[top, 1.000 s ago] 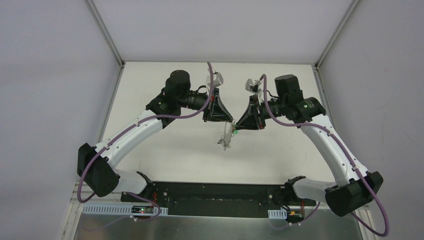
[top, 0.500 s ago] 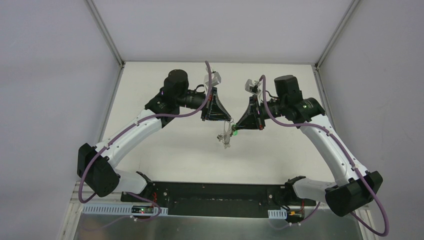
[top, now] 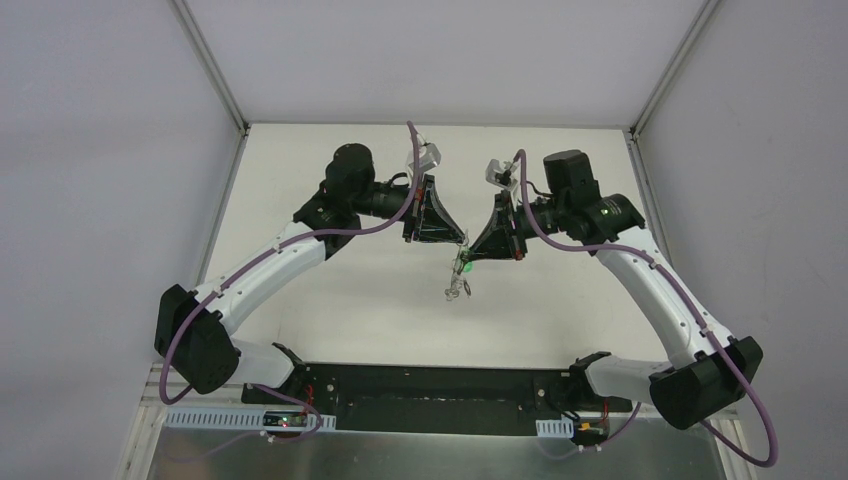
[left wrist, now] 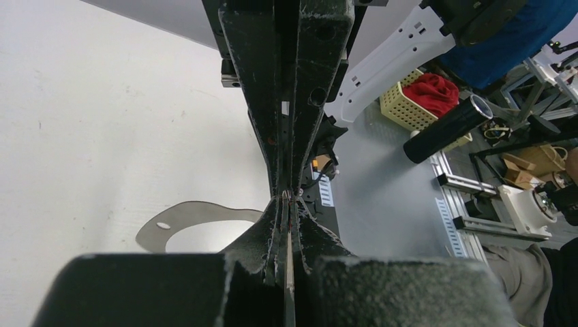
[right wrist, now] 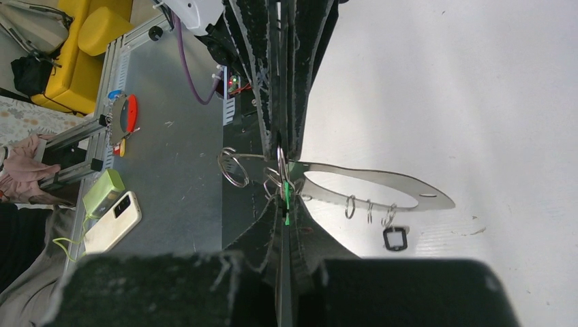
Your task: Put the keys on the keyring
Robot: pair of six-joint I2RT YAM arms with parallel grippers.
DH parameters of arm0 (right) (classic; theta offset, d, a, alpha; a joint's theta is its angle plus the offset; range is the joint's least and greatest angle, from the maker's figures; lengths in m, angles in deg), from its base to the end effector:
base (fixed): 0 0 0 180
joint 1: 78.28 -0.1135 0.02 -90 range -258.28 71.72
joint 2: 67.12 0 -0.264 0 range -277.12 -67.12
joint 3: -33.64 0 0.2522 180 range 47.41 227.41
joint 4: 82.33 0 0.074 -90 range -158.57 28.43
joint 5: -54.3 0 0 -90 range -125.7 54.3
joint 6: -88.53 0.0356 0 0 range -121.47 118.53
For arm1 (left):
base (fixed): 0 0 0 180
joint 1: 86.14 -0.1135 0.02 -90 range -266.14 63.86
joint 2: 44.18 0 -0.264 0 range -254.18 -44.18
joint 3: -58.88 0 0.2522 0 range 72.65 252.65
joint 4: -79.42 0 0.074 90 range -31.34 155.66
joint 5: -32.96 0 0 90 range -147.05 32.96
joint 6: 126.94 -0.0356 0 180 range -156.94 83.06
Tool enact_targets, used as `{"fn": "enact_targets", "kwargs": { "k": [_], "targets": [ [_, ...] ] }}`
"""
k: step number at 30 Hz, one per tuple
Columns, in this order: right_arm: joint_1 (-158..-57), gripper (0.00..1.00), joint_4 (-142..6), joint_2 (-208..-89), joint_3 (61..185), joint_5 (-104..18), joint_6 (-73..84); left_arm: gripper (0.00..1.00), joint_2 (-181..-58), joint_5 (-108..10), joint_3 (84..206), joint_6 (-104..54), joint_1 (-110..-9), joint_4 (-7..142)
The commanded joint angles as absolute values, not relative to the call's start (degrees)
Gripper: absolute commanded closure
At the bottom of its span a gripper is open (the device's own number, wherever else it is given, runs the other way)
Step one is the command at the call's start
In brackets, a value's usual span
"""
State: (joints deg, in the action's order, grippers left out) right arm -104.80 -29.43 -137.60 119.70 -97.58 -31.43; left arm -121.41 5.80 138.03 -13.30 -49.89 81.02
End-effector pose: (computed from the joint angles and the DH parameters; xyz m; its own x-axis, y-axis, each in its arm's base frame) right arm 0.2069 0.1383 0.3750 -0.0515 -0.2887 -0.9560 -0.9970 -0.0411 0.0661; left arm 0.2263 -0.2052 0.3850 -0.3501 0.0297 -0.9363 0.9232 -0.1584 -0.3502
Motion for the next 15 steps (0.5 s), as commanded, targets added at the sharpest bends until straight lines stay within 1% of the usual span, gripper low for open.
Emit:
{"fn": "enact_targets", "kwargs": {
  "k": [1, 15],
  "targets": [
    [-106.18, 1.00, -30.87, -138.92, 119.90, -98.80, -30.71, 1.00, -119.96, 7.56, 137.68, -8.37, -50.49, 91.91],
    [-107.23, 0.99, -32.18, -140.25, 121.23, -99.02, -29.42, 1.00, -119.99, 7.82, 135.97, -8.51, -50.28, 93.53]
  ]
}}
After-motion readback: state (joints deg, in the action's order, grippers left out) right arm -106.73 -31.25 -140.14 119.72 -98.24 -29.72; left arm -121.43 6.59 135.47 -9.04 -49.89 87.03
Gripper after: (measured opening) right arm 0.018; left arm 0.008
